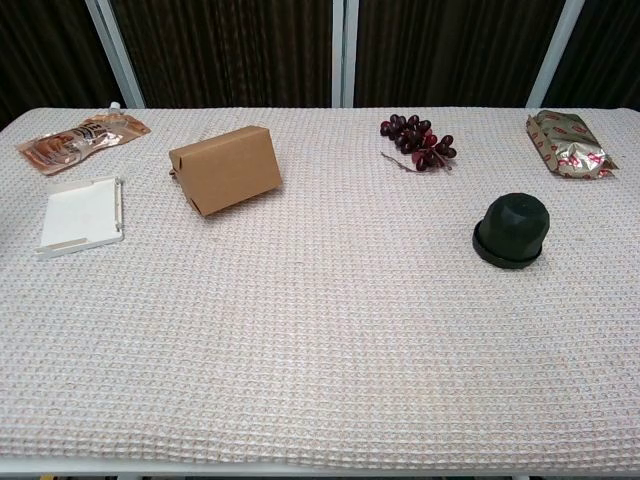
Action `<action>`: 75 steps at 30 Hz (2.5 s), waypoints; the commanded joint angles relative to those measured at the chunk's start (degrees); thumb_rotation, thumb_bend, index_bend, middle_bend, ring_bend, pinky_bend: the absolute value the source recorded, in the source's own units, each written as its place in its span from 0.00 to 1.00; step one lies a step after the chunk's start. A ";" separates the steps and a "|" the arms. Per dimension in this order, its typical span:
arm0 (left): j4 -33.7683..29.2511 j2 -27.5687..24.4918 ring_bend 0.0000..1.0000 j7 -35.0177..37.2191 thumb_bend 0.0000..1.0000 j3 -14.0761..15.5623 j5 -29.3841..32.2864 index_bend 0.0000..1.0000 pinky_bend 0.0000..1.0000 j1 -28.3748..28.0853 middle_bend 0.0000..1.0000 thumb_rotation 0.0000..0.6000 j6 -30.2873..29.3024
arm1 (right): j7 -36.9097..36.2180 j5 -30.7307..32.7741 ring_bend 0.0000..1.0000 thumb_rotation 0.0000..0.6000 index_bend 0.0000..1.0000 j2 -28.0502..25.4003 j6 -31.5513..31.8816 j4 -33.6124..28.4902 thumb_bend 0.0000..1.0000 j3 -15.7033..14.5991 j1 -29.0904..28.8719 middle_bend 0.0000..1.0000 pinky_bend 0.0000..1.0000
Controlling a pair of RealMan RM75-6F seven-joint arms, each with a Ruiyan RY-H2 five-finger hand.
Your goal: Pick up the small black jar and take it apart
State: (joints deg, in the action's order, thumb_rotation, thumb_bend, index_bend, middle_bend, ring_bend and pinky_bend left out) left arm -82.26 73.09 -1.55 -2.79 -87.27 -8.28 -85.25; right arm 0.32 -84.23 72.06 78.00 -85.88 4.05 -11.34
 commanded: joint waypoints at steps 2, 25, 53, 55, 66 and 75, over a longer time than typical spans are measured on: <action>0.17 -0.03 0.08 0.31 0.02 -0.10 -0.02 0.16 0.31 -0.04 0.11 1.00 -0.09 | 0.20 -0.10 0.00 1.00 0.01 0.17 -0.10 -0.13 0.00 -0.01 -0.11 0.02 0.00; 0.76 0.06 0.08 0.73 0.02 0.76 -0.22 0.16 0.31 0.17 0.11 1.00 0.48 | -2.75 4.23 0.00 1.00 0.01 3.48 -10.91 1.85 0.00 1.01 -5.11 0.03 0.00; 2.11 0.01 0.08 2.21 0.02 0.66 0.64 0.16 0.31 0.77 0.11 1.00 0.55 | -2.29 10.00 0.00 1.00 0.00 14.45 -24.48 11.39 0.00 3.96 -16.28 0.04 0.00; 2.12 0.00 0.08 2.47 0.02 0.59 0.51 0.16 0.31 0.84 0.11 1.00 0.23 | -1.70 10.12 0.00 1.00 0.00 15.10 -24.71 11.96 0.00 3.85 -16.65 0.04 0.00; 2.48 -0.32 0.08 3.29 0.02 0.42 0.55 0.16 0.31 1.12 0.11 1.00 -0.23 | 0.55 11.90 0.00 1.00 0.00 18.26 -25.72 14.97 0.03 4.13 -18.29 0.07 0.00; 2.77 -0.35 0.08 3.58 0.02 0.38 0.73 0.16 0.31 1.23 0.11 1.00 -0.12 | 0.96 13.36 0.00 1.00 0.00 19.58 -26.96 16.51 0.03 4.29 -19.16 0.11 0.00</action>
State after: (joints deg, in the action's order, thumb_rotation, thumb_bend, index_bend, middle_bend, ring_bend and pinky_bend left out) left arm -79.49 72.73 2.04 -2.41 -86.54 -7.06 -85.37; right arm 1.27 -70.88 91.63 51.07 -69.38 8.34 -30.49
